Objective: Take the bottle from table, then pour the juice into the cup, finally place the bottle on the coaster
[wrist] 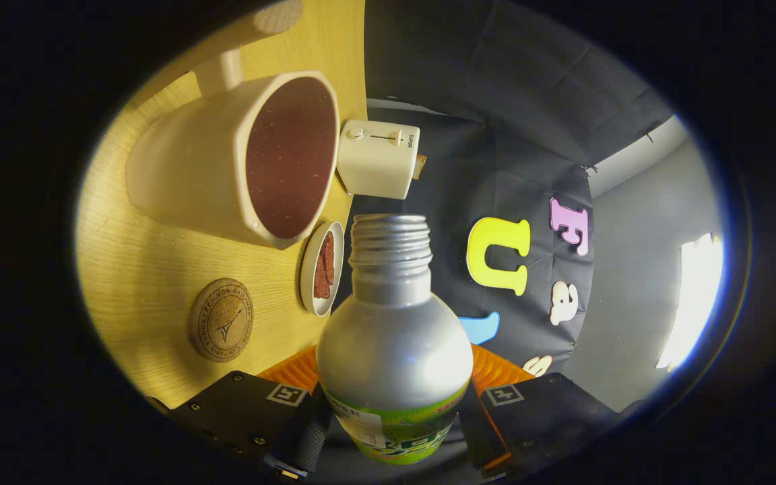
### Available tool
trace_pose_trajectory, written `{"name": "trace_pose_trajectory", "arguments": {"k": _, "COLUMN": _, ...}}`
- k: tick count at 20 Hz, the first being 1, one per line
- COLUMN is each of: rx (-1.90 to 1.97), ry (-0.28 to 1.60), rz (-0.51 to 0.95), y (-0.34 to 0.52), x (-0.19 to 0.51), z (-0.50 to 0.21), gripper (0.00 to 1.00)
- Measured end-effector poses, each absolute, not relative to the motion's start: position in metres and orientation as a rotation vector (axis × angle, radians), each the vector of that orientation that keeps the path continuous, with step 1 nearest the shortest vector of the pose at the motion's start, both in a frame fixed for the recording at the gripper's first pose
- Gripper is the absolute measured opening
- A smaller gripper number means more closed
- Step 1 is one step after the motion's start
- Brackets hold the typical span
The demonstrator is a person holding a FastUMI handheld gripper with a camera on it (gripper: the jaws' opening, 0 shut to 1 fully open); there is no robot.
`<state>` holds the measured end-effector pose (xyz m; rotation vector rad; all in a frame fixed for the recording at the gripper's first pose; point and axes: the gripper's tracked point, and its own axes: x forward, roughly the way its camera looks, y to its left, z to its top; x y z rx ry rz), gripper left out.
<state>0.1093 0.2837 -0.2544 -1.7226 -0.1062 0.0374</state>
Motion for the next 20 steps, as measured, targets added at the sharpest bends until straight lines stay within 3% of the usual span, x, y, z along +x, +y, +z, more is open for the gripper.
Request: {"name": "trace_pose_trajectory", "arguments": {"k": 20, "rx": -1.801, "ry": -0.173, "rz": 0.000, "y": 0.274, "x": 0.109, "z": -0.221, "gripper": 0.80}}
